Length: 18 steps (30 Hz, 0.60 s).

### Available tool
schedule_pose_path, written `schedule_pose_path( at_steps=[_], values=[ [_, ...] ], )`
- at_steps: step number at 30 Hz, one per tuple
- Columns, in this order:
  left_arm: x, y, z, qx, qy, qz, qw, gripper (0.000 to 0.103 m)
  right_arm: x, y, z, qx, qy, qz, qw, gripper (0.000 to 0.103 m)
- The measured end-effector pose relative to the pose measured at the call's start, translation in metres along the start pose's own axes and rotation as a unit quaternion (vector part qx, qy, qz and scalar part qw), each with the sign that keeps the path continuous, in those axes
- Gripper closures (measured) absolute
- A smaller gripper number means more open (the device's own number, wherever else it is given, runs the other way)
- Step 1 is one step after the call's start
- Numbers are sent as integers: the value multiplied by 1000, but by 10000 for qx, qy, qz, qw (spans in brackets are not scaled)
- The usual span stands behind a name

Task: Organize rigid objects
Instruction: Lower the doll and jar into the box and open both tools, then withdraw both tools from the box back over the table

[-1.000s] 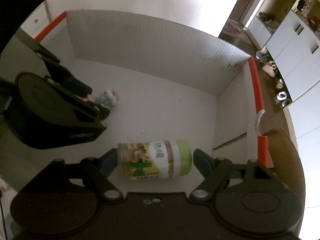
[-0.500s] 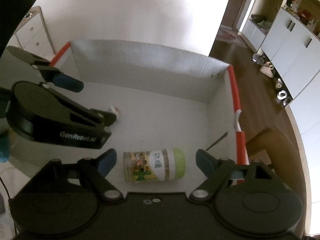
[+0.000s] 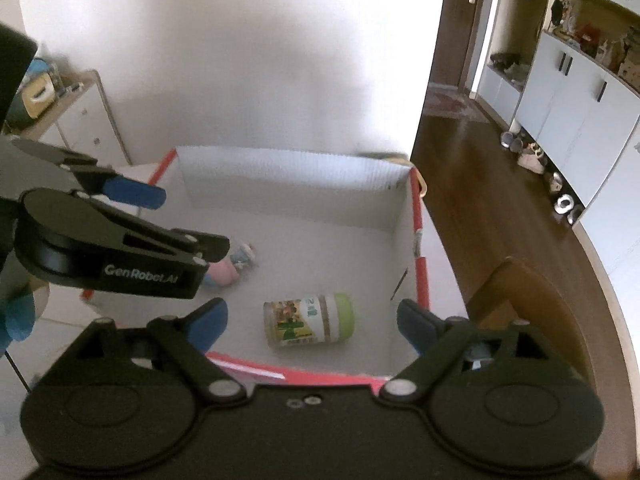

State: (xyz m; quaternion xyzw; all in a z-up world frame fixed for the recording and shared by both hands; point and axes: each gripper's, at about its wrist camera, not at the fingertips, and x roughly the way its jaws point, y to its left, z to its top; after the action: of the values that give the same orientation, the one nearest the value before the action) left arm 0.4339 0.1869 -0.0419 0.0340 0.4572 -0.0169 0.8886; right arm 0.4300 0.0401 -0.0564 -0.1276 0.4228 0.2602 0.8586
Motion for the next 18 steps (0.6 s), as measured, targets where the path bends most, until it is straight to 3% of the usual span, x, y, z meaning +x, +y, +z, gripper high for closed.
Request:
schedule_pose_path(
  at_steps=[12,18],
  values=[
    [-64,-27,-31,-140,-409,41,9991,32,-62,-19,-31,117,-616,455,9970,5],
    [-92,-34,-55,-313,-545,152,9979,25,-89,-17,-52,-11,-847,664,9942,3]
  ],
)
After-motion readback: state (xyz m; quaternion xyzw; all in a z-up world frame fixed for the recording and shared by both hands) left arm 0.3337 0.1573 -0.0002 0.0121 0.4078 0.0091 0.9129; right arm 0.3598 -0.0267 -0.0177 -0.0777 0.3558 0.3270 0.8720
